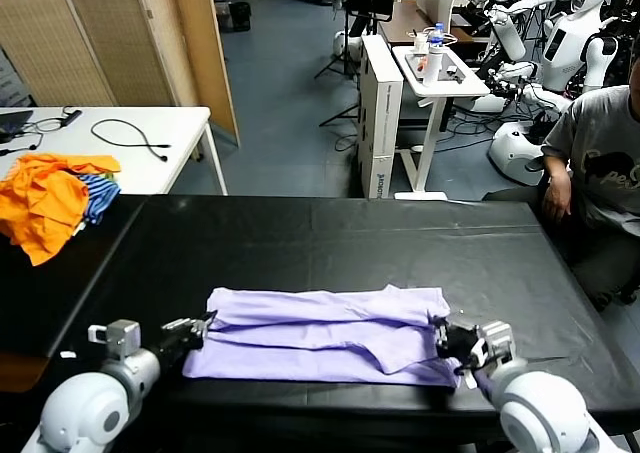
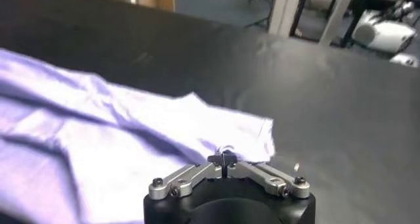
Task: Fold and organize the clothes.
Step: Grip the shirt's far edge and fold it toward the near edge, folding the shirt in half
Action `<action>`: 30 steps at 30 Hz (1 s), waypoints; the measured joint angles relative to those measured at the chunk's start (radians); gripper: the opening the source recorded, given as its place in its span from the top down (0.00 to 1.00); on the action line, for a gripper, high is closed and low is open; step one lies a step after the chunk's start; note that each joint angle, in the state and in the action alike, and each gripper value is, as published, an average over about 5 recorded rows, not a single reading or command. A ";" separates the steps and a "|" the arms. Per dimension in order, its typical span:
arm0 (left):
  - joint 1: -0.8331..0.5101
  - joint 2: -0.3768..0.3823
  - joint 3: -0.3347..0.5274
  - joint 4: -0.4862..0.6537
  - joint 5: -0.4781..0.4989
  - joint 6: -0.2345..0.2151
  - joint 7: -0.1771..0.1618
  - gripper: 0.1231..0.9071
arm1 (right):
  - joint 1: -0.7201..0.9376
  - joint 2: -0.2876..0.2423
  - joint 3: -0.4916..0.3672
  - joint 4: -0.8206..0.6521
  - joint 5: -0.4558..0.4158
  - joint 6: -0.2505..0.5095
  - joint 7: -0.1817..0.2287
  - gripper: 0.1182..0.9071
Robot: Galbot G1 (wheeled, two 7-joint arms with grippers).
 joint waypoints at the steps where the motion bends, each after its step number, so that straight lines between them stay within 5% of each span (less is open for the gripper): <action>1: 0.004 -0.003 -0.001 -0.004 0.002 0.005 -0.003 0.96 | -0.008 0.000 0.005 0.007 0.000 0.000 -0.001 0.61; 4: 0.019 -0.015 -0.009 -0.018 0.006 0.017 -0.015 0.85 | -0.036 0.002 0.026 0.036 0.005 0.000 -0.005 0.37; 9: 0.037 -0.028 -0.030 -0.040 0.005 0.025 -0.024 0.45 | -0.078 0.021 0.077 0.090 0.032 0.000 -0.007 0.07; 15: 0.007 -0.039 -0.060 -0.035 -0.019 0.003 -0.029 0.05 | -0.048 0.064 0.128 0.082 0.066 0.000 0.010 0.00; 30: -0.150 -0.087 0.000 0.117 -0.004 -0.030 -0.030 0.00 | 0.159 0.187 0.087 -0.175 0.048 0.083 0.035 0.00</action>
